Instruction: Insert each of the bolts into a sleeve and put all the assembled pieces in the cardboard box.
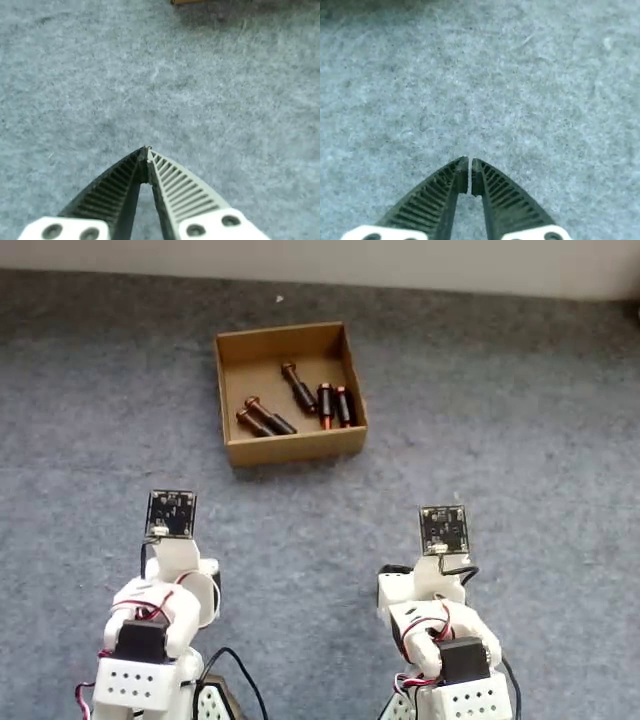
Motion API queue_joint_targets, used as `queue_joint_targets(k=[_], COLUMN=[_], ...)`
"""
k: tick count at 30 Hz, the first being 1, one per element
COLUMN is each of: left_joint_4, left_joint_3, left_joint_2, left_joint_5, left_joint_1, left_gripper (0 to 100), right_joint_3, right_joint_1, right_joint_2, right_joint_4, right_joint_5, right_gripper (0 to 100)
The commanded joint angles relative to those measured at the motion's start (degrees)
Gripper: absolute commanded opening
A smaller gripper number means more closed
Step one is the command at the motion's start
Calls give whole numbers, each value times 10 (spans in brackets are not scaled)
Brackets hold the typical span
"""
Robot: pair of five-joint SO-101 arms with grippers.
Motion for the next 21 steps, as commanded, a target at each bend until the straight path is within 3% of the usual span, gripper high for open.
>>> queue_joint_targets(k=[1, 21], left_joint_4=[98, 111], left_joint_3=[13, 13], left_joint_2=[-60, -66], left_joint_5=[-6, -7], left_joint_1=[-8, -8], left_gripper=[6, 6], right_joint_3=[68, 69], right_joint_1=[4, 4], right_joint_2=[7, 8], right_joint_4=[3, 3], right_joint_5=[-4, -4], right_gripper=[5, 5])
